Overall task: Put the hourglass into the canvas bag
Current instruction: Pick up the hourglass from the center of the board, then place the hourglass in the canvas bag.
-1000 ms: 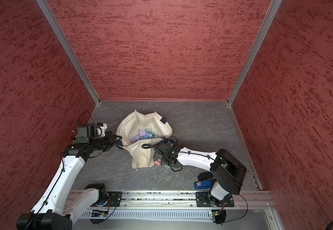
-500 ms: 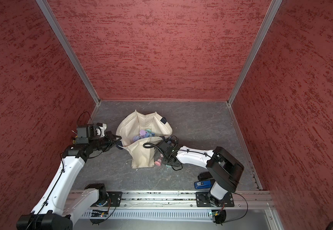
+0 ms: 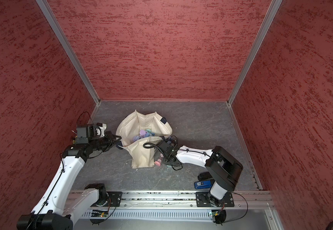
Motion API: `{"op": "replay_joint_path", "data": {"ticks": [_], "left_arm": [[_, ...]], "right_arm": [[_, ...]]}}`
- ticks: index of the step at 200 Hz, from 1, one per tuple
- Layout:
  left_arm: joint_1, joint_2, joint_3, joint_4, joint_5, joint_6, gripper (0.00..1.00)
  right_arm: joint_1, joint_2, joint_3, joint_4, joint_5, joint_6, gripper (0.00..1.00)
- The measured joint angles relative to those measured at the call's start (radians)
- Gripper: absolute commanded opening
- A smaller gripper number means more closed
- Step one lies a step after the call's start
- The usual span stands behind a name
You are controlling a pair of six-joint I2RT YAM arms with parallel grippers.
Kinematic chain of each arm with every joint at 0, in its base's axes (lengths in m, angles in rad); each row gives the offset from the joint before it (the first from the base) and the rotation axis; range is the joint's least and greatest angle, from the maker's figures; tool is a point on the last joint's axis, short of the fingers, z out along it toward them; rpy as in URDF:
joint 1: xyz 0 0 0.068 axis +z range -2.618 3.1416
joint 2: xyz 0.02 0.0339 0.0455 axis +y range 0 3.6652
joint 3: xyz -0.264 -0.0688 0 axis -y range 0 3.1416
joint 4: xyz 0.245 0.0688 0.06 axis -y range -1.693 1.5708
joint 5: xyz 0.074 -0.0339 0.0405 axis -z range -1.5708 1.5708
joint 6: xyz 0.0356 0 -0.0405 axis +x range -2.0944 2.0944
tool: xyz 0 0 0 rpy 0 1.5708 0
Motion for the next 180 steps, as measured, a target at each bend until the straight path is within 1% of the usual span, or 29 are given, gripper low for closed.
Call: {"op": "replay_joint_path", "data": {"ticks": [14,34,70,82,98,109,156,180], "left_arm": [[0.000,0.001,0.000,0.000,0.000,0.000,0.00],[0.000,0.002,0.000,0.000,0.000,0.000,0.00],[0.000,0.002,0.000,0.001,0.000,-0.001,0.00],[0.000,0.002,0.000,0.001,0.001,-0.002,0.09],[0.000,0.002,0.000,0.001,0.003,-0.006,0.23],[0.000,0.002,0.000,0.001,0.006,-0.003,0.29],[-0.019,-0.020,0.001,-0.008,0.005,-0.024,0.43],[-0.045,-0.053,0.001,-0.023,-0.005,-0.031,0.43]], "right_arm": [[-0.002,-0.028,-0.003,-0.024,0.015,0.002,0.20],[-0.013,-0.098,-0.004,-0.056,0.048,0.004,0.18],[-0.027,-0.296,0.006,-0.106,0.121,0.004,0.15],[-0.027,-0.343,0.025,-0.130,0.146,0.003,0.14],[-0.029,-0.383,0.063,-0.157,0.174,0.002,0.14],[-0.029,-0.403,0.092,-0.167,0.191,-0.001,0.14],[-0.029,-0.417,0.215,-0.182,0.241,-0.031,0.13],[-0.029,-0.404,0.258,-0.184,0.257,-0.050,0.13]]}}
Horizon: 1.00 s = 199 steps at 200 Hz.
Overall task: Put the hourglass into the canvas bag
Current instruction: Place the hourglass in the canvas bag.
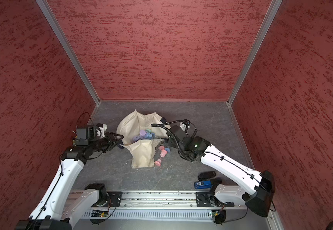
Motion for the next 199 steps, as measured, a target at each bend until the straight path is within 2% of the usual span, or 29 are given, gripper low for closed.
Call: {"op": "replay_joint_path", "data": {"ticks": [22,51,88,136,199], "left_arm": [[-0.037,-0.009,0.000,-0.002,-0.012,-0.015,0.40],[-0.080,0.000,-0.001,0.006,-0.030,-0.044,0.25],[-0.091,0.014,-0.001,0.009,-0.045,-0.056,0.00],[-0.079,-0.006,-0.001,-0.011,-0.061,-0.055,0.00],[-0.005,-0.016,0.000,-0.054,-0.050,-0.034,0.00]], "right_arm": [[0.000,0.010,0.022,-0.001,0.006,-0.011,0.12],[0.000,0.012,0.026,-0.001,0.009,-0.020,0.11],[0.000,0.012,0.026,0.008,0.009,-0.030,0.08],[0.000,0.015,0.103,0.037,0.004,-0.062,0.05],[0.013,0.107,0.278,0.084,-0.011,-0.108,0.03]]}}
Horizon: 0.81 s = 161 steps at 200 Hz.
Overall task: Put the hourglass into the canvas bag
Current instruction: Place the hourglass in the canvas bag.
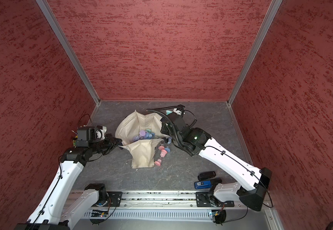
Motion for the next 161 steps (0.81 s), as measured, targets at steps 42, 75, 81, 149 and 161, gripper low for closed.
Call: {"op": "replay_joint_path", "data": {"ticks": [42,75,81,149,161], "left_arm": [[0.017,-0.004,0.000,-0.005,0.021,0.010,0.00],[0.018,-0.003,0.000,-0.006,0.031,0.018,0.00],[0.019,-0.003,0.000,-0.006,0.033,0.019,0.00],[0.024,-0.001,0.000,-0.011,0.044,0.031,0.00],[0.026,0.001,0.002,-0.014,0.045,0.035,0.00]], "right_arm": [[0.021,0.090,0.110,0.014,-0.019,-0.036,0.02],[0.034,0.142,0.159,0.046,-0.043,-0.064,0.01],[0.035,0.155,0.168,0.051,-0.048,-0.071,0.01],[0.042,0.272,0.245,0.072,-0.114,-0.137,0.00],[0.043,0.277,0.245,0.075,-0.123,-0.144,0.00]]}}
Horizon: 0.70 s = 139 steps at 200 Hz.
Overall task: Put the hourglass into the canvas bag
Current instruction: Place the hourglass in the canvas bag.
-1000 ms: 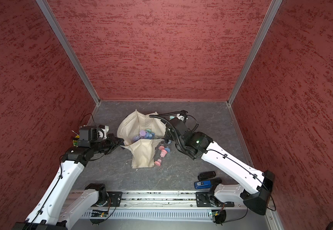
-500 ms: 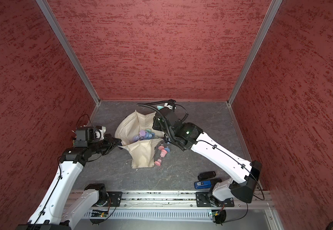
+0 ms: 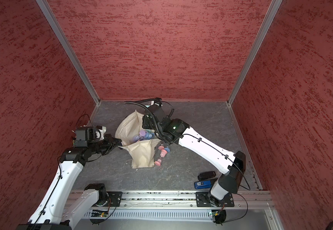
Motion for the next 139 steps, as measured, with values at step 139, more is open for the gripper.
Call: {"op": "replay_joint_path", "data": {"ticks": [139], "left_arm": [[0.024,0.004,0.008,-0.022,0.003,0.015,0.00]], "right_arm": [[0.024,0.211,0.079,-0.014,-0.109,-0.107,0.00]]}}
